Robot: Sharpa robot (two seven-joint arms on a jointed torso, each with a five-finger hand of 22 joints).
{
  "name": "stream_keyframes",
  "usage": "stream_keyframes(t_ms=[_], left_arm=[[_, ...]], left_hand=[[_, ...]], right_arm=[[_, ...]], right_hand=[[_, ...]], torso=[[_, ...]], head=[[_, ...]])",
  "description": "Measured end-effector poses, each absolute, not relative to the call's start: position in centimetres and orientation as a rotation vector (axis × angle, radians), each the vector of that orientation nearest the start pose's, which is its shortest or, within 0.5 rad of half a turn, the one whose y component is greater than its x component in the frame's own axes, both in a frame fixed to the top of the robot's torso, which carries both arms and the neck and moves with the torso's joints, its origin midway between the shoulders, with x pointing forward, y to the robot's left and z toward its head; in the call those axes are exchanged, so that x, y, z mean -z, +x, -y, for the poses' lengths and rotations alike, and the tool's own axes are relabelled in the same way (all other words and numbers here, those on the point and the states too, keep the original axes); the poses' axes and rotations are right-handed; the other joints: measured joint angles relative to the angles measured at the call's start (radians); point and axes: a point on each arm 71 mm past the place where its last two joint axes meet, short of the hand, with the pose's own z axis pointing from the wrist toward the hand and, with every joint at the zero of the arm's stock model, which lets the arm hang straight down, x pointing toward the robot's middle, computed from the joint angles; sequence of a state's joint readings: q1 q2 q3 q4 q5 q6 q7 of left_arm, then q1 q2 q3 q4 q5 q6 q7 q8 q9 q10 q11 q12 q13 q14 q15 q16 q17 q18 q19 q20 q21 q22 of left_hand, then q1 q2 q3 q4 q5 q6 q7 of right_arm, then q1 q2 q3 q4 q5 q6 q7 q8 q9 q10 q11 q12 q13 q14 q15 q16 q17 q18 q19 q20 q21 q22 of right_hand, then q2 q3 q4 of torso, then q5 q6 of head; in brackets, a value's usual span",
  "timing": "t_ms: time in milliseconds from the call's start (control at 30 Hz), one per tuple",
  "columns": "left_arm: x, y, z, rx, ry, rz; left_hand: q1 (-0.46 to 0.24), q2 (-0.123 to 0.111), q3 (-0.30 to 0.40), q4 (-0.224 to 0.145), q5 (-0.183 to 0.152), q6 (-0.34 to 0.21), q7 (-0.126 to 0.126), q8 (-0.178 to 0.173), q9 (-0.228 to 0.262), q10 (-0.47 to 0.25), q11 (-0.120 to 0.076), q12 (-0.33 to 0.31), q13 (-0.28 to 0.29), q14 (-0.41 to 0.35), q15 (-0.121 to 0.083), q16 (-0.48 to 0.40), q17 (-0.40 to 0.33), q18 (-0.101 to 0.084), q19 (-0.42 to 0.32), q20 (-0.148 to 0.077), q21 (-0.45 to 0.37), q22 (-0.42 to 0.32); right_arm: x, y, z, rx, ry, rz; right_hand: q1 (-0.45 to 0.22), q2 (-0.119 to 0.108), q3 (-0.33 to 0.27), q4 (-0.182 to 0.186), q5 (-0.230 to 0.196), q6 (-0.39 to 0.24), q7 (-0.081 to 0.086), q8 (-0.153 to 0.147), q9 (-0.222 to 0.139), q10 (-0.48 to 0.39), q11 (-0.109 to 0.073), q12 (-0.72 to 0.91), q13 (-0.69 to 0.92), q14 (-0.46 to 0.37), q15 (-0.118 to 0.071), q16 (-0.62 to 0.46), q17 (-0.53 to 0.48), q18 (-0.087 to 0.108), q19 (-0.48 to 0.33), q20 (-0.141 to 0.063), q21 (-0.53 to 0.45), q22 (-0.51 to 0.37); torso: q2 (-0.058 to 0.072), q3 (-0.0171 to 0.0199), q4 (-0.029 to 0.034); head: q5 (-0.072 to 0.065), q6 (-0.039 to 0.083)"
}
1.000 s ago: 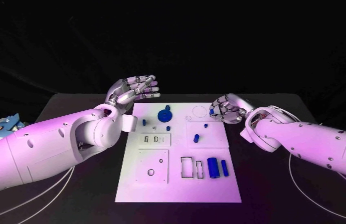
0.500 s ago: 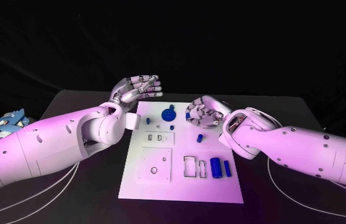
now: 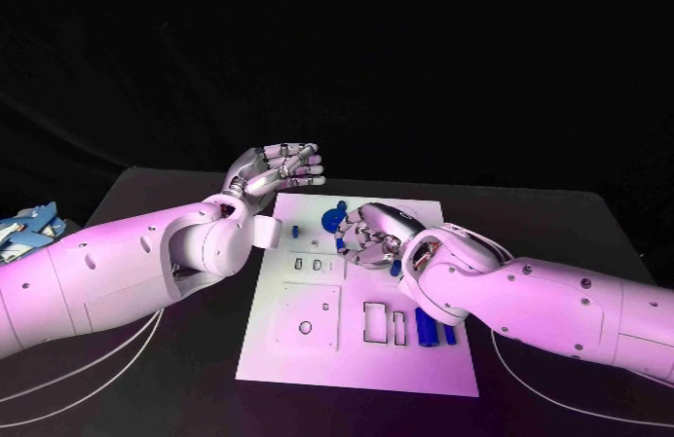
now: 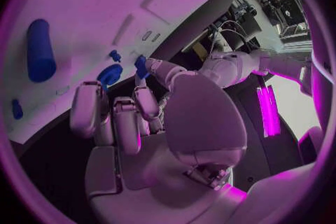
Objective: Assemble the parts on the task board
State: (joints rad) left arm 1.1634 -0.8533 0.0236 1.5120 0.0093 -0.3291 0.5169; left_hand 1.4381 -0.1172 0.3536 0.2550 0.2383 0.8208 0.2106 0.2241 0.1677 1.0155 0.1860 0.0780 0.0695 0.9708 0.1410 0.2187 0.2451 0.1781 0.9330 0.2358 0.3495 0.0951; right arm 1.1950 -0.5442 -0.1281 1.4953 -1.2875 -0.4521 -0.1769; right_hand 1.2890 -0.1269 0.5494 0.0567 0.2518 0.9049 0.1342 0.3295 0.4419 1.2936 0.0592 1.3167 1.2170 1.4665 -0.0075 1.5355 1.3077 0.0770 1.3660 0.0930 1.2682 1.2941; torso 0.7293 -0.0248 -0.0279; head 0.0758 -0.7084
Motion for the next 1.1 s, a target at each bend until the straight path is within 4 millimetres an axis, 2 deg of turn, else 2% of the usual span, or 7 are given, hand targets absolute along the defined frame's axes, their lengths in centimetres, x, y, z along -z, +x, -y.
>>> stream_keyframes(t_ms=[200, 300, 567, 733, 867, 1100], left_arm=[[16.5, 49.4, -22.0, 1.604, -1.085, -1.238], [16.5, 49.4, -22.0, 1.606, -1.084, -1.239], [16.5, 49.4, -21.8, 1.608, -1.084, -1.240], [16.5, 49.4, -21.8, 1.609, -1.084, -1.241], [16.5, 49.4, -21.7, 1.609, -1.084, -1.241], [16.5, 49.4, -21.8, 1.609, -1.085, -1.242]], left_hand=[[0.000, 0.000, 0.000, 0.000, 0.000, 0.000, 0.000, 0.000, 0.000, 0.000, 0.000, 0.000, 0.000, 0.000, 0.000, 0.000, 0.000, 0.000, 0.000, 0.000, 0.000, 0.000], [0.000, 0.000, 0.000, 0.000, 0.000, 0.000, 0.000, 0.000, 0.000, 0.000, 0.000, 0.000, 0.000, 0.000, 0.000, 0.000, 0.000, 0.000, 0.000, 0.000, 0.000, 0.000], [0.000, 0.000, 0.000, 0.000, 0.000, 0.000, 0.000, 0.000, 0.000, 0.000, 0.000, 0.000, 0.000, 0.000, 0.000, 0.000, 0.001, 0.000, 0.000, 0.000, 0.000, 0.000], [0.000, 0.000, 0.000, 0.000, 0.000, 0.000, 0.000, 0.000, 0.000, 0.000, 0.000, 0.000, 0.000, 0.000, 0.000, 0.000, 0.001, 0.000, 0.000, 0.000, 0.000, 0.000], [0.000, 0.000, 0.000, 0.000, 0.000, 0.000, 0.000, 0.000, 0.000, 0.000, 0.000, 0.000, 0.000, 0.000, 0.000, 0.000, 0.001, 0.000, 0.000, 0.000, 0.000, 0.000], [0.000, 0.000, 0.000, 0.000, 0.000, 0.000, 0.000, 0.000, 0.000, 0.000, 0.000, 0.000, 0.000, 0.000, 0.000, 0.000, 0.001, 0.000, 0.000, 0.000, 0.000, 0.000]], right_arm=[[21.3, 45.7, 5.0, -0.899, -0.114, -1.694], [21.7, 45.5, 4.6, -0.894, -0.133, -1.698], [22.3, 45.2, 3.9, -0.883, -0.163, -1.706], [22.5, 45.2, 3.7, -0.875, -0.172, -1.710], [22.8, 45.3, 3.7, -0.865, -0.175, -1.715], [23.2, 45.3, 3.8, -0.851, -0.178, -1.725]], right_hand=[[-0.001, -0.001, 0.000, 0.000, 0.000, -0.003, 0.000, 0.004, 0.000, 0.000, 0.000, 0.000, 0.000, 0.000, 0.000, 0.000, 0.000, 0.000, 0.000, 0.000, 0.004, 0.001], [-0.006, -0.006, 0.000, 0.000, 0.000, -0.005, 0.001, 0.023, 0.000, 0.000, 0.000, 0.000, 0.000, 0.000, 0.000, 0.000, 0.000, 0.000, 0.000, 0.000, 0.004, 0.001], [-0.006, -0.006, 0.000, 0.000, 0.000, -0.009, 0.002, 0.023, 0.001, 0.000, 0.000, 0.000, 0.002, 0.000, 0.000, 0.000, 0.000, 0.000, 0.000, 0.000, 0.004, 0.001], [-0.006, -0.006, 0.000, 0.000, -0.003, -0.010, 0.002, 0.023, 0.001, 0.000, 0.000, 0.000, 0.003, 0.000, 0.000, 0.000, 0.000, 0.000, 0.000, 0.000, 0.004, 0.001], [-0.012, -0.012, 0.000, 0.000, -0.005, -0.009, 0.002, 0.040, 0.001, 0.000, 0.000, 0.000, 0.004, 0.000, 0.000, 0.000, 0.000, 0.000, 0.000, 0.000, 0.004, 0.001], [-0.011, -0.012, -0.001, 0.000, -0.010, -0.008, 0.000, 0.040, 0.001, 0.000, 0.000, 0.000, 0.004, 0.000, 0.000, 0.000, 0.000, 0.000, 0.000, 0.000, 0.004, 0.001]], torso=[[0.000, -0.0006, 0.0011], [0.001, -0.0005, 0.0023], [0.001, -0.0004, 0.0017], [0.001, -0.0001, 0.0017], [0.001, 0.0000, 0.0017], [0.001, 0.0006, 0.0018]], head=[[0.004, -0.007], [0.007, -0.009], [0.016, -0.016], [0.018, -0.018], [0.020, -0.020], [0.023, -0.022]])
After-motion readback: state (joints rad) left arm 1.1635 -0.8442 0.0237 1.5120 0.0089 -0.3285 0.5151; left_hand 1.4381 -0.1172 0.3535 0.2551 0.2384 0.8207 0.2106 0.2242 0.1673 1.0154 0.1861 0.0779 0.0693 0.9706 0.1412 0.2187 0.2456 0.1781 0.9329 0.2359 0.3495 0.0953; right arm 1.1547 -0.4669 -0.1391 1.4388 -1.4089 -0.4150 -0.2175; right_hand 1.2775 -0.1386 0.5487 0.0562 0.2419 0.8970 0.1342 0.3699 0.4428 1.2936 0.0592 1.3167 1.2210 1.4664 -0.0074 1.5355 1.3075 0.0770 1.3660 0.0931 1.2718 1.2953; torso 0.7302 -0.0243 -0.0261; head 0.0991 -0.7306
